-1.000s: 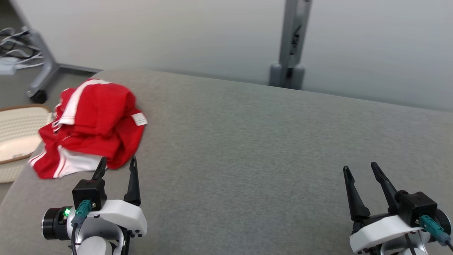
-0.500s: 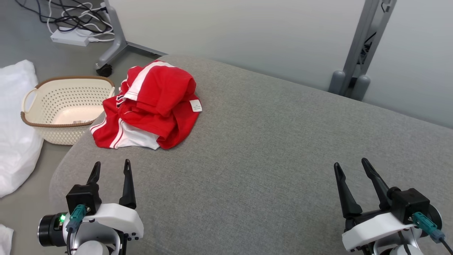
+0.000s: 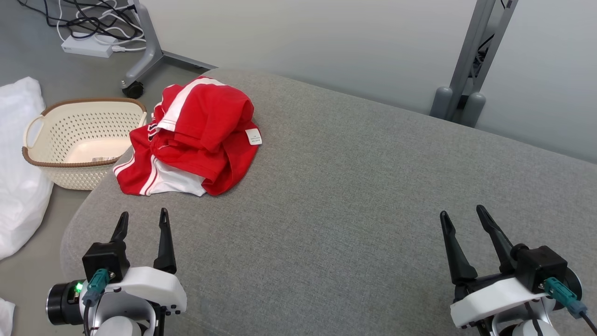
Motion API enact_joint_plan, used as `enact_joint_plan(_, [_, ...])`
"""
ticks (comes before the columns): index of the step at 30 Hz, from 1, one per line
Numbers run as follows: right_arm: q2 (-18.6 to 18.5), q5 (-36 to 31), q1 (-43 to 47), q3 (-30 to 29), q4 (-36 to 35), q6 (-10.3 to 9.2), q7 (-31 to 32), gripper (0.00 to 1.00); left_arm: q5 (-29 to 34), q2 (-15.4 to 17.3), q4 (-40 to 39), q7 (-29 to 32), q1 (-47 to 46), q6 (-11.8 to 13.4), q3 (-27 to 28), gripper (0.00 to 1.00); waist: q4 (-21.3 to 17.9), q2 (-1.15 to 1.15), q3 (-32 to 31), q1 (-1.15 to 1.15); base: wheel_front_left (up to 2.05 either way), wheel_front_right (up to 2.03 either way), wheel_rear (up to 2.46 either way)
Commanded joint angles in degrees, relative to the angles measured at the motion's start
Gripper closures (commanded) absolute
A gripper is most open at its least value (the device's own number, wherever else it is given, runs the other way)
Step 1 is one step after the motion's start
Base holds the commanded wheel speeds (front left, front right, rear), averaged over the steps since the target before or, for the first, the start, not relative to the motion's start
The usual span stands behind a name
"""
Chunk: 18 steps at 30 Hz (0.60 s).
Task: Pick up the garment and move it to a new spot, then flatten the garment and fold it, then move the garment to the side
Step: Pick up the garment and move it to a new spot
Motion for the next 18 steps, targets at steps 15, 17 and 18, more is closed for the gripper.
enact_joint_plan(15, [-0.31,0.18,-0.33,-1.04,-0.19,0.11,-0.66,0.00,-1.15,2.26,-6.50,1.19,-7.10,-0.31,0.84,0.00,0.80,0.00,-0.18,0.00,0.00,0.00,0.00])
enact_joint_plan(17, [-0.31,-0.02,-0.56,-1.02,-0.52,0.11,-0.39,0.00,-0.71,3.73,-9.38,1.74,-10.93,-0.52,1.47,0.00,0.85,0.00,0.10,0.00,0.00,0.00,0.00])
enact_joint_plan(18, [-0.30,-0.17,-0.79,-0.92,-0.78,0.11,-0.29,0.00,-0.71,4.15,-10.91,2.10,-13.36,-0.76,1.71,0.00,0.81,0.00,0.37,0.00,0.00,0.00,0.00])
